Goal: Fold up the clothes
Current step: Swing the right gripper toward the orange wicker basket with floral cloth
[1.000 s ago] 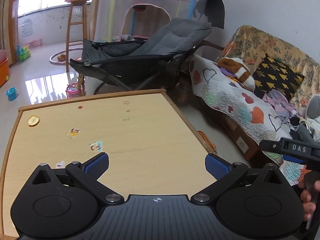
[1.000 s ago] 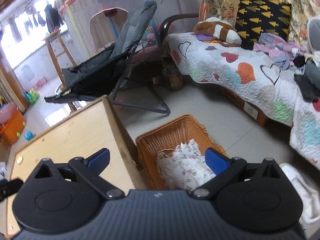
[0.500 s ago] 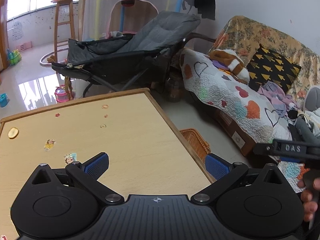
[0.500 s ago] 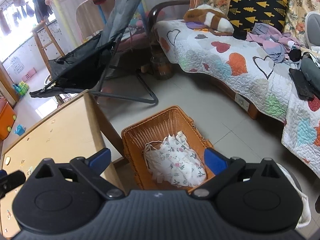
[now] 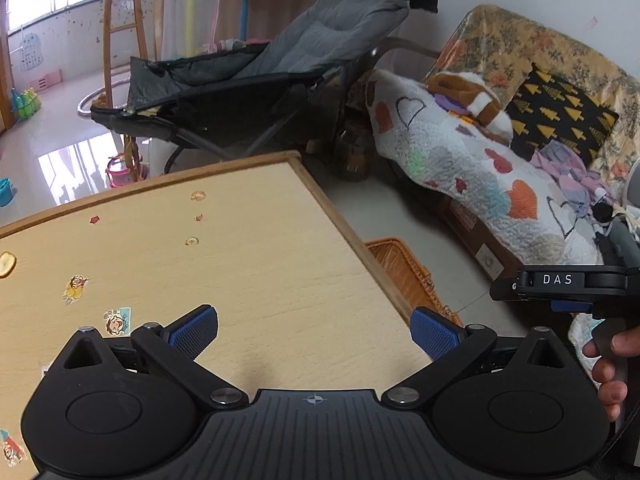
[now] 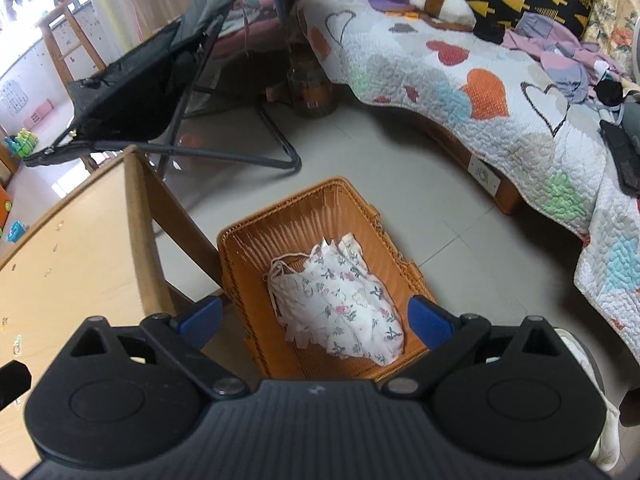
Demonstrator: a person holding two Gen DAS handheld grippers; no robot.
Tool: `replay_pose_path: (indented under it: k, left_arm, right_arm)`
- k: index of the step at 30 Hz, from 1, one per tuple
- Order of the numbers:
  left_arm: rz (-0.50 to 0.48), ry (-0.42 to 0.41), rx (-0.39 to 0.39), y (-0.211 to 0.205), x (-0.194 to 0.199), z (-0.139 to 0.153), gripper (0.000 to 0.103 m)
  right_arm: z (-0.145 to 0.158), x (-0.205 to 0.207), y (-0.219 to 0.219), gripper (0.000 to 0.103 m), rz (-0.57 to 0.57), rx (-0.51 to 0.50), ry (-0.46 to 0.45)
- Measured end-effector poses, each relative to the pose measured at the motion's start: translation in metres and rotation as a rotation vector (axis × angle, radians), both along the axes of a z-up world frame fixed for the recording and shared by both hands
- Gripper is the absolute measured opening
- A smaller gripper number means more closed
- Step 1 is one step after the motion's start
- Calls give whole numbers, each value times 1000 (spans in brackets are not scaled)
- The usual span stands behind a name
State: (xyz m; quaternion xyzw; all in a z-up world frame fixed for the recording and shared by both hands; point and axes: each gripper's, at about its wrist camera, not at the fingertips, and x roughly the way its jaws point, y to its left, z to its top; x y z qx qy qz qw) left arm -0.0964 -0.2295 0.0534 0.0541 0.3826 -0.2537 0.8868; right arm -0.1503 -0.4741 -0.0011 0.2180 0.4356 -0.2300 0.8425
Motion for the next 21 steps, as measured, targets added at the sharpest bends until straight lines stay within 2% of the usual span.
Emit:
replay_pose_path:
  k: [5, 12, 21]
  left_arm:
    - [11, 21, 8, -6, 18, -10, 103]
    - [-21, 33, 33, -18, 32, -23, 103]
    - [-24, 45, 54, -23, 49, -35, 103]
  right_arm:
    - [-15, 16, -5, 100, 13, -21, 44]
    - [-46, 41, -17, 100, 50, -88, 135]
    - [-101, 86, -22, 99, 198, -72, 223]
